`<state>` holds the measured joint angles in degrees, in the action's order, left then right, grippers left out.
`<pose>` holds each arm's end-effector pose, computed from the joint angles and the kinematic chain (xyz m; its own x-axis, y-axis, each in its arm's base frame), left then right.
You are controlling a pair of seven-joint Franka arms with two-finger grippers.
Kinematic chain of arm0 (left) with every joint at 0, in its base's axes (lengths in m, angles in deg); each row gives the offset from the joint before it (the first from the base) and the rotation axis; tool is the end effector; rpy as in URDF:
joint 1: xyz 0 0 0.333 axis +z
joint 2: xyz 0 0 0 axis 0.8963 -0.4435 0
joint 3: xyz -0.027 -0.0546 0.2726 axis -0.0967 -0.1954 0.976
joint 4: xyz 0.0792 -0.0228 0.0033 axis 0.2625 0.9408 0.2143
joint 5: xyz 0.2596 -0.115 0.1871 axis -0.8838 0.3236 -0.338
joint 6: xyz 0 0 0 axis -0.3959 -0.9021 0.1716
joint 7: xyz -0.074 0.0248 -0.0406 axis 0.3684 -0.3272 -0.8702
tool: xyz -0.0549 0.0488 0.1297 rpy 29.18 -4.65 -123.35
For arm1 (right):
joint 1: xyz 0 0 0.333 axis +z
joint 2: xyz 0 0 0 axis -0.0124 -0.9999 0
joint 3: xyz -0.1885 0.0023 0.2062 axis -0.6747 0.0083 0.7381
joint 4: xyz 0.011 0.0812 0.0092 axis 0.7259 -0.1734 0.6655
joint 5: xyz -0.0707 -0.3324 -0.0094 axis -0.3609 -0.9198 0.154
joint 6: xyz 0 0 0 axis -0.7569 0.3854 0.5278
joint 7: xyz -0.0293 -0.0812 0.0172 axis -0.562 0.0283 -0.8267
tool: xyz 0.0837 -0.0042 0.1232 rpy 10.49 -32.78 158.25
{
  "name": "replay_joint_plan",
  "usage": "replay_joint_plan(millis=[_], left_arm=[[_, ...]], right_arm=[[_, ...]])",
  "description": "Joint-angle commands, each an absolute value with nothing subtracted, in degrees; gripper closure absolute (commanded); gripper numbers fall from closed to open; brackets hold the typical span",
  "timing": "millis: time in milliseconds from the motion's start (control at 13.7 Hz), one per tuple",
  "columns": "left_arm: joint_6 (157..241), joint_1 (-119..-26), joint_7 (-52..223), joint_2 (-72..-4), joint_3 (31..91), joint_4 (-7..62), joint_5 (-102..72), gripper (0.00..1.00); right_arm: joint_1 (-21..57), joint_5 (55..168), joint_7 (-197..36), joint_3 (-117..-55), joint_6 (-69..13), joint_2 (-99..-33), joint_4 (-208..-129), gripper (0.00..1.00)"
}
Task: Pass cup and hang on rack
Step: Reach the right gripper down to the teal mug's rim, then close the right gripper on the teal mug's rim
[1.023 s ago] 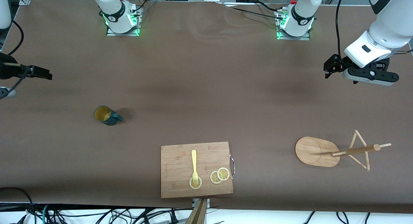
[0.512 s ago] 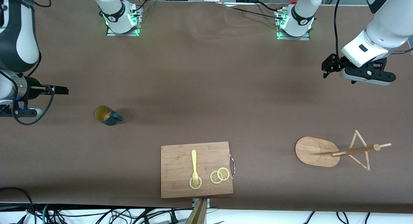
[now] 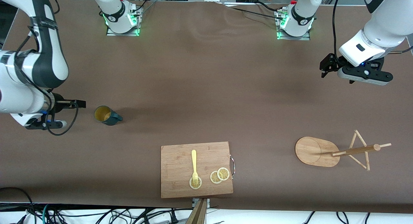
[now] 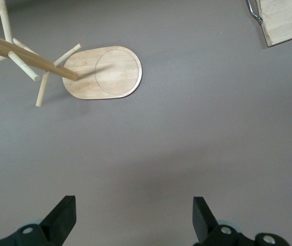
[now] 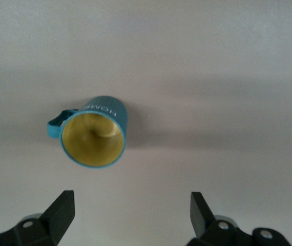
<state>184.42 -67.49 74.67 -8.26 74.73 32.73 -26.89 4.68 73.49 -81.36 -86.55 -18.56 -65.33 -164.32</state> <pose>0.4887 -0.0675 0.4928 0.9712 -0.2368 0.0265 -0.2347 -0.9700 -0.0637 0.5701 -0.0189 0.3154 0.9771 0.0420 -0.2088 0.0522 -0.9977 0.0433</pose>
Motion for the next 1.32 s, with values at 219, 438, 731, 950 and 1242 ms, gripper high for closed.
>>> replay_joint_plan(millis=[219, 438, 731, 950, 1242], left_arm=[[183.5, -67.5, 75.4, -7.5, 74.3, 32.6, -26.6, 0.0], [183.5, -67.5, 75.4, -7.6, 73.8, 32.6, -26.6, 0.0], [183.5, -67.5, 75.4, -7.6, 73.8, 32.6, -26.6, 0.0], [183.5, -67.5, 75.4, -7.6, 73.7, 32.6, -26.6, 0.0], [183.6, -67.5, 75.3, -7.7, 73.7, 32.6, -26.6, 0.0]], right_arm=[[4.6, 75.1, -82.0, -86.0, -31.6, -65.9, -172.9, 0.0], [4.5, 77.9, -82.5, -86.0, -34.6, -66.5, -174.7, 0.0], [4.4, 78.2, -82.7, -86.0, -38.6, -66.5, -178.4, 0.0], [4.3, 78.3, -82.9, -86.0, -40.2, -66.7, -179.8, 0.0], [4.0, 80.8, -82.8, -86.0, -40.5, -67.3, -179.8, 0.1]])
